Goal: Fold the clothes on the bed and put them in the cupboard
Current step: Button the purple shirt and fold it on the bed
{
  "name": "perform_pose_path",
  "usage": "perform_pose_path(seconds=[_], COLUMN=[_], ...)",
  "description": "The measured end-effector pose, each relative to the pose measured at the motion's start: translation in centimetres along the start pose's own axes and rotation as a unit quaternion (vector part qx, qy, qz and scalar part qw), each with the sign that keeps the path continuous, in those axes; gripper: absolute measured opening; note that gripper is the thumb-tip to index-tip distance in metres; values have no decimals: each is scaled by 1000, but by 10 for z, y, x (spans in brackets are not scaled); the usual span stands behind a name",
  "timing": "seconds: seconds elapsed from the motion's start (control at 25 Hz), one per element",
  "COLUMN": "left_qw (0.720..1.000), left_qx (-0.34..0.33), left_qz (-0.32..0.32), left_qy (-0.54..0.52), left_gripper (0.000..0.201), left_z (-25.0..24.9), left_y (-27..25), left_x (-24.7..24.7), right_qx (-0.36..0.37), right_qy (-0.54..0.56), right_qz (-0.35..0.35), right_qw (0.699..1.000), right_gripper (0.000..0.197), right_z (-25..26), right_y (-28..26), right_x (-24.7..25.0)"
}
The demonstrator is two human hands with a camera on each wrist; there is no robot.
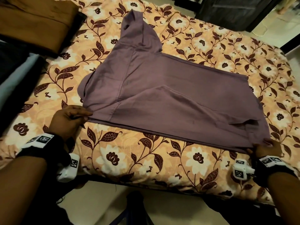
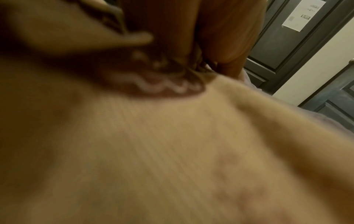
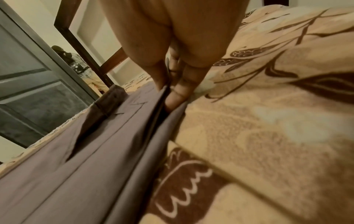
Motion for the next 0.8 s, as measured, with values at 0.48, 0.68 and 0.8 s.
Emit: perform_pose_path(seconds=[0.48, 0.68, 0.8], left_qw=[903, 843, 845], left_qx=[-223, -81, -48], left_qz=[211, 286, 305], left_qy=[299, 448, 437], left_gripper=[37, 59, 60], left_z=[-171, -108, -94], left_y=[-33, -22, -21], left_x=[-196, -249, -236], right_qx=[442, 471, 439], right_qy=[-305, -513, -537], right_qz=[204, 217, 166], right_qw=[819, 684, 701], right_gripper=[47, 64, 74], right_z=[34, 25, 28], right_y=[-224, -230, -141], right_x=[-170, -248, -204])
Point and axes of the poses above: each hand's wrist, its own y-axis towards the middle knuckle, its own x-axis out of the back of the hand, z = x × y, the point moved 9 cm from there along y, towards the middle knuckle, and after that the axes turned 9 degrees about -x, right-handed, at the moved point
